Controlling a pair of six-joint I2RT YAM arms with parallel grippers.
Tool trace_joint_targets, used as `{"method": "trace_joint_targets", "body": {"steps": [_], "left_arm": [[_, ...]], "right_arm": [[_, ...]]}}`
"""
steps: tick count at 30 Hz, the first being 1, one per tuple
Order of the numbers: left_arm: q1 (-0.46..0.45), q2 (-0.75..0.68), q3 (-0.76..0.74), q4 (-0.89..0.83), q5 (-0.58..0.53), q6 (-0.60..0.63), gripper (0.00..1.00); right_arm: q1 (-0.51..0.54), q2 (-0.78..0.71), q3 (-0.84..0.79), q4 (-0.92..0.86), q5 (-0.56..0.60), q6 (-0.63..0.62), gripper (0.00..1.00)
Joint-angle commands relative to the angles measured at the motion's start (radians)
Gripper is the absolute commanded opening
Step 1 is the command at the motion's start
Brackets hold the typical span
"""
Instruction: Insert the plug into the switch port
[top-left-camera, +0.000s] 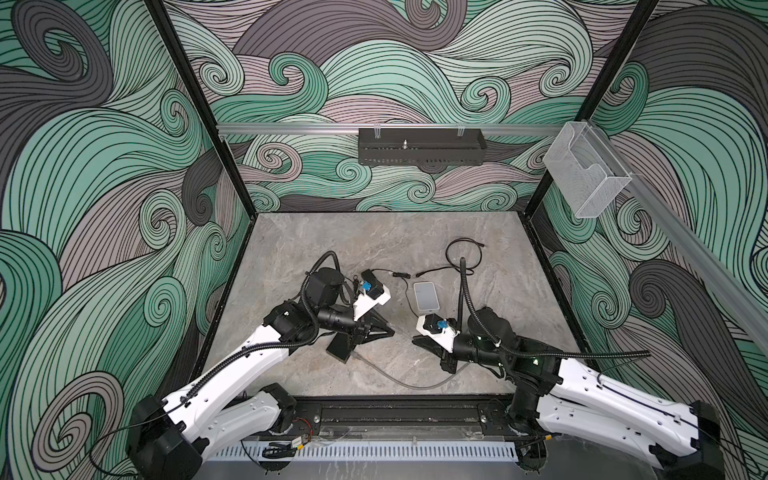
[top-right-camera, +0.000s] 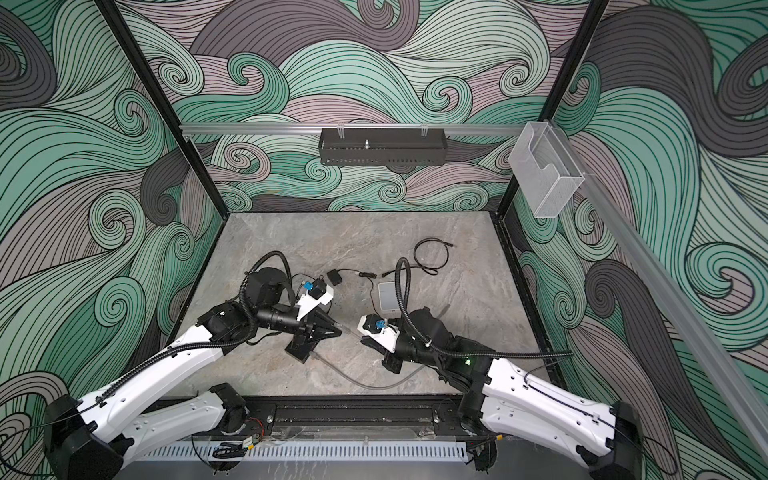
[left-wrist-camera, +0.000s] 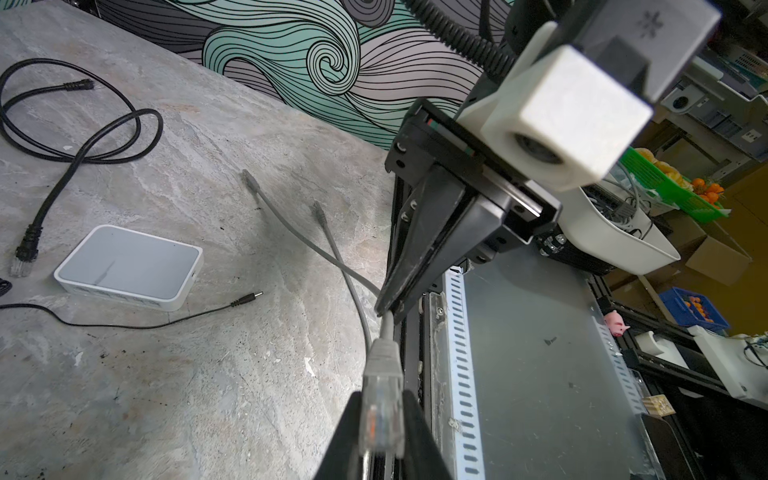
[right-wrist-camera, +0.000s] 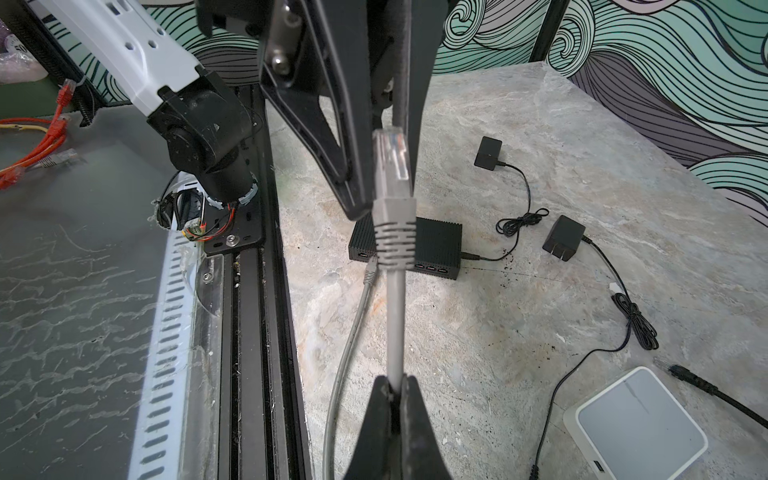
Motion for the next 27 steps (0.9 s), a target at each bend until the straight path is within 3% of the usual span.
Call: {"method": "trace_joint_targets", "body": {"steps": [1,7,14,18,22,27], "left_arm": [[-0.004,0.003,0.046,-0.025,0.002,0.014,0.17],[-0.004,-0.005,0.044,-0.022,-0.011,0.008,0.33],[-0.004,-0.009,0.042,-0.023,-0.016,0.004,0.32],[-0.004,-0.012,0.04,-0.016,-0.019,-0.001,0.43],[-0.004,-0.014,0.039,-0.014,-0.023,-0.004,0.47],[-0.004,-0.01,0.04,-0.018,-0.021,-0.003,0.37]], "right_arm": [[0.007,-0.012,0.005,0.015,0.001,0.003,0.0],[0.006,-0.004,0.002,0.009,-0.005,0.006,0.0],[0.007,-0.003,-0.011,0.011,0.006,0.008,0.0],[0.007,0.012,-0.011,0.007,0.006,0.008,0.0],[0.007,0.016,-0.014,0.011,0.008,0.011,0.0],[0.006,0.013,-0.015,0.014,0.012,0.011,0.0]]}}
